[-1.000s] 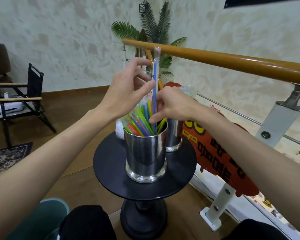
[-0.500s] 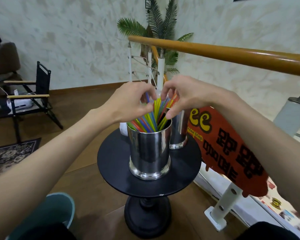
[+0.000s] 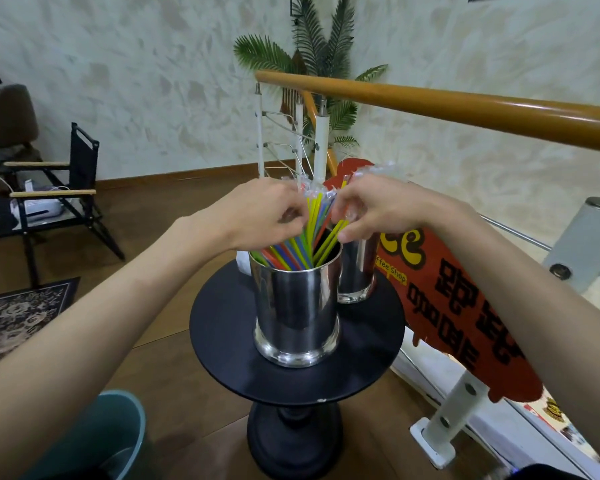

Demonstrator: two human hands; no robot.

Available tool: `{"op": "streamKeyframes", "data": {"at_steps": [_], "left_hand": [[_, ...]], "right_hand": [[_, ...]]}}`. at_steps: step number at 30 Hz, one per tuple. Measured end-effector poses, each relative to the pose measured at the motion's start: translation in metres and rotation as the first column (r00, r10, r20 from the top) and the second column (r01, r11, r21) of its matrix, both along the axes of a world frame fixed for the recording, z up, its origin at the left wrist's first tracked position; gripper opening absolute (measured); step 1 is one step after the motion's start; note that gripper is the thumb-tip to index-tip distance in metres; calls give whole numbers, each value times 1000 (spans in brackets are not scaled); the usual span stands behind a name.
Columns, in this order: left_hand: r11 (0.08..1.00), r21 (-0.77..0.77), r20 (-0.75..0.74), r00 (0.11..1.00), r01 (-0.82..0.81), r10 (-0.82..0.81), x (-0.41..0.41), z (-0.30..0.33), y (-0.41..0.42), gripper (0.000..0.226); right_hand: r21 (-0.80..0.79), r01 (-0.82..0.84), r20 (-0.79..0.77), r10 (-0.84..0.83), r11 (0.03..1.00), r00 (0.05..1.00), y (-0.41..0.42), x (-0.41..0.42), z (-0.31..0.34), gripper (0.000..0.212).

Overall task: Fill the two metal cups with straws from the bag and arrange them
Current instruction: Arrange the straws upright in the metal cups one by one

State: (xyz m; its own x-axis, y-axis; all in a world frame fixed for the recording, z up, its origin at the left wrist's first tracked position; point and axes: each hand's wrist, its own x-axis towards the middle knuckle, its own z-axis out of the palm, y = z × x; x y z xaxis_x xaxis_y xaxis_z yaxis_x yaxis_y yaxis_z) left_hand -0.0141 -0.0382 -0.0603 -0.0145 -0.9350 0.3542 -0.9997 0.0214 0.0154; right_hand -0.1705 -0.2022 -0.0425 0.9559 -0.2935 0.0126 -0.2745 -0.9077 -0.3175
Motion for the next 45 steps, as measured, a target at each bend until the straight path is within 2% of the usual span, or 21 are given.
{"op": "streamKeyframes", "data": {"at_steps": [7, 13, 17, 24, 27, 29, 34, 38, 45], "left_hand": [[997, -80, -85, 996, 19, -26, 5, -8, -4, 6], [994, -84, -158, 984, 67, -80, 5, -11, -8, 31], [990, -107, -178, 978, 90, -108, 9, -12, -8, 43], [985, -153, -130, 987, 75, -95, 17, -14, -12, 45], [988, -136, -132, 987, 71, -90, 18, -15, -15, 57], [985, -154, -171, 980, 80, -106, 20, -17, -16, 53], [975, -208, -227, 966, 75, -122, 26, -20, -13, 24], [977, -201, -199, 973, 73, -114, 29, -15, -3, 25], [991, -125, -211, 975, 51, -76, 30, -3, 7, 22]], "right_hand": [[110, -53, 189, 32, 993, 982, -1, 7, -5, 22], [264, -140, 252, 72, 954, 965, 4, 10, -17, 19], [268, -138, 273, 62, 953, 960, 5, 12, -32, 18], [204, -108, 334, 35, 973, 942, 9, 18, -37, 26], [187, -82, 359, 10, 979, 933, 8, 20, -40, 13], [184, -69, 397, -10, 981, 918, 11, 21, -43, 12], [219, -96, 430, -8, 971, 903, 18, 17, -43, 18], [257, -93, 401, -19, 962, 916, 11, 9, -32, 27], [98, -91, 319, 56, 991, 946, 9, 4, -34, 9]]}}
